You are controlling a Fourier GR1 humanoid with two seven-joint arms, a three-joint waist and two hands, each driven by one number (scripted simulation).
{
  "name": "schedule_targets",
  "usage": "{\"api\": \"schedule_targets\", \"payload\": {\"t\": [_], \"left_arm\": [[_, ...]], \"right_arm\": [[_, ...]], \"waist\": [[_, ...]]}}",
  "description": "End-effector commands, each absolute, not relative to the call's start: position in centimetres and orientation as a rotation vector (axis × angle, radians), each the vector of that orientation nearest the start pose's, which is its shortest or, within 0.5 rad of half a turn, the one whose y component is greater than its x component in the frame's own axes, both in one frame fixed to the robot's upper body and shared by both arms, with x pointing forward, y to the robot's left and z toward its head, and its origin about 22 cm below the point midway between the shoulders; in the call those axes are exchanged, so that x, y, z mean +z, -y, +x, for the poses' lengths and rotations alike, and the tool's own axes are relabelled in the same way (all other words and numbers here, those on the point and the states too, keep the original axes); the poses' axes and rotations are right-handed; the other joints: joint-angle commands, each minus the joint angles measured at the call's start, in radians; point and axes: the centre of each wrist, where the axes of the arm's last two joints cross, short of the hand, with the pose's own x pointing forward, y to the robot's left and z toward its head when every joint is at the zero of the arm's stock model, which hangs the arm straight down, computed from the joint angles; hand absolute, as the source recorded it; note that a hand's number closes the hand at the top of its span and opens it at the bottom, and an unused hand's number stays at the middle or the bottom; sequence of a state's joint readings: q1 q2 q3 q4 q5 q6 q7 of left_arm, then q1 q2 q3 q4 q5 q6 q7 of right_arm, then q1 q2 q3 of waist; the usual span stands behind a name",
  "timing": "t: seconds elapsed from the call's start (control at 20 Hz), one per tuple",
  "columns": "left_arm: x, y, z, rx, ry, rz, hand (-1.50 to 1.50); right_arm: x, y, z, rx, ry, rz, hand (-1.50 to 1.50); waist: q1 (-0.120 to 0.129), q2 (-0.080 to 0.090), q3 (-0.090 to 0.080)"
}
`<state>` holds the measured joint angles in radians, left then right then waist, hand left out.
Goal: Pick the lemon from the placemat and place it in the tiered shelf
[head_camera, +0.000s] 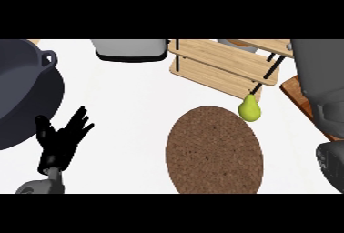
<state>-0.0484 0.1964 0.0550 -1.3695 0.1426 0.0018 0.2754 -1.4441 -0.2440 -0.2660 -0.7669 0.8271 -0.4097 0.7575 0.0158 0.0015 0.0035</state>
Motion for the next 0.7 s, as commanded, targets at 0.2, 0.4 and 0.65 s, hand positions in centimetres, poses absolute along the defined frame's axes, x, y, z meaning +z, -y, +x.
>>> {"api": "schedule_targets", "payload": {"t": [0.2,0.4,0.65], "left_arm": [[-2.7,-30.4,24.1,0.068,1.105,0.094,0.0],[-3.4,-27.9,24.3,0.051,1.112,0.095,0.0],[-2.3,-30.6,24.3,0.06,1.096,0.107,0.0]], "right_arm": [[36.4,17.0,43.4,-0.412,1.647,-0.86,-1.5],[35.5,18.8,43.4,-0.496,1.614,-1.003,-1.5],[38.4,23.6,40.6,-0.704,1.584,-1.025,-1.5]], "waist": [[-0.008,-0.002,-0.004],[-0.017,-0.003,-0.004],[-0.036,-0.012,-0.003]]}}
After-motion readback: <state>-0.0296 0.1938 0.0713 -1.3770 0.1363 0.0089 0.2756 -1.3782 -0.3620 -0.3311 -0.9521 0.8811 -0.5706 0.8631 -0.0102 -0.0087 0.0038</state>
